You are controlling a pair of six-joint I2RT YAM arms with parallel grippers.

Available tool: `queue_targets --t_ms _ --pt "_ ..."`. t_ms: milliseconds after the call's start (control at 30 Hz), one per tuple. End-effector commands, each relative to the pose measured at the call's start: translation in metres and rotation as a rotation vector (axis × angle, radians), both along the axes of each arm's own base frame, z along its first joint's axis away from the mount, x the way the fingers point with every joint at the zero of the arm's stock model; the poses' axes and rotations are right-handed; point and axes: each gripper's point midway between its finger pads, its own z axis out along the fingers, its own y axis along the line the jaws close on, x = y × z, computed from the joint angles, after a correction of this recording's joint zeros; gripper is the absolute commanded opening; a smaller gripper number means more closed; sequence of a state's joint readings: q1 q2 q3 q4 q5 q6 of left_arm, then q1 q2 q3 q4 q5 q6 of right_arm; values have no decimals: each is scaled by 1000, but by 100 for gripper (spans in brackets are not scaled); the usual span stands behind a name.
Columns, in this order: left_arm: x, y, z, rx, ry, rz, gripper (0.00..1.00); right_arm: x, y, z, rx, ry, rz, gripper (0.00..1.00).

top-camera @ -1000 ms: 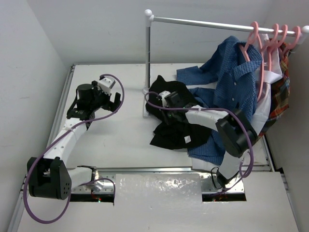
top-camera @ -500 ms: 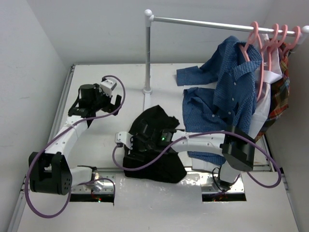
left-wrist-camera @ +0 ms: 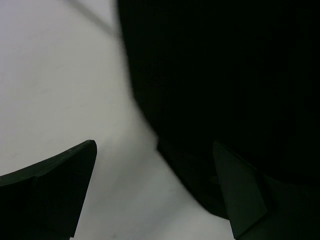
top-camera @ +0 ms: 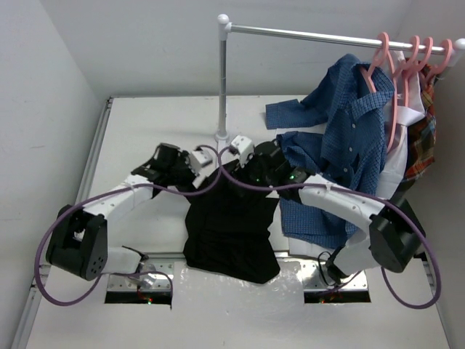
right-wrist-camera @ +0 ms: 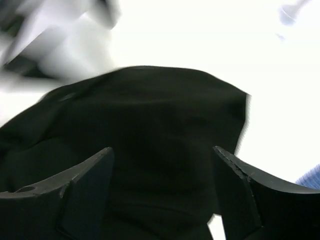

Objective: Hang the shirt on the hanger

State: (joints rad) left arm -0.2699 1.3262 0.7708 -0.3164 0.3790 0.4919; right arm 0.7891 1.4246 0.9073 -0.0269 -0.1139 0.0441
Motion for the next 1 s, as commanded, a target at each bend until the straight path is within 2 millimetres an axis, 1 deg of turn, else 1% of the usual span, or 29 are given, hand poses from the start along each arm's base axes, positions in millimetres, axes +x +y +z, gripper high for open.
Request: queue_targets --t_ms 0,67,100,133,167,200,233,267,300,367,400,433,467,500,533,567,600,633,700,733,767,800,833,867,900,933,967 --pt "-11 -24 -7 9 -22 -120 100 34 -12 3 35 50 -172 80" --pt "-5 -20 -21 48 2 -102 100 47 -17 -5 29 75 -213 82" --pt "2 -13 -26 89 -1 -70 100 59 -24 -15 17 97 -250 82" --pt "3 -10 -40 115 40 -54 100 62 -25 -21 14 121 -259 82" --pt "6 -10 -43 119 51 -45 100 65 -22 -24 26 142 -254 82" --pt "6 -11 -48 115 76 -40 98 66 -19 -38 19 179 -240 83" --pt "3 -13 -57 114 109 -46 91 58 -8 -41 38 218 -181 83" --pt "2 -18 -57 92 121 -63 85 56 -1 -45 48 243 -149 83" --pt "-1 -19 -63 92 141 -77 69 51 2 -59 35 288 -129 81" --pt "-2 -23 -63 79 149 -95 50 48 5 -71 24 329 -115 76" --pt "-1 -23 -63 80 147 -100 41 47 4 -76 15 341 -116 66" --pt "-1 -24 -62 77 146 -99 8 45 5 -82 12 357 -112 58" --pt "2 -22 -60 79 137 -82 0 44 6 -82 20 359 -105 49" --pt "5 -22 -58 76 129 -69 0 46 11 -78 42 346 -92 39" --pt "11 -19 -49 73 99 -49 0 46 14 -73 58 342 -82 16" --pt "21 -12 -43 91 67 -2 0 49 17 -66 72 334 -80 6" --pt "34 -8 -26 71 15 58 0 58 22 -55 102 293 -81 0" --pt "55 9 -5 68 -43 140 0 69 27 -35 130 245 -81 0" --pt "80 30 37 5 -120 257 0 88 32 -8 148 170 -99 0" --pt "96 59 58 -24 -158 352 0 106 41 29 182 81 -92 0" --pt "117 70 100 -73 -239 413 0 118 42 49 192 28 -112 0" --pt "125 83 128 -84 -303 452 0 128 45 68 202 -19 -113 0" --pt "137 98 169 -79 -402 503 0 140 51 106 241 -83 -116 0" --pt "138 101 194 -72 -465 499 0 147 52 125 258 -124 -131 0" --pt "138 100 213 -80 -505 484 0 152 54 143 279 -161 -131 0" --pt "136 92 243 -112 -561 440 0 157 55 171 313 -214 -136 0" --pt "130 88 260 -125 -590 409 0 160 55 187 334 -247 -142 0"
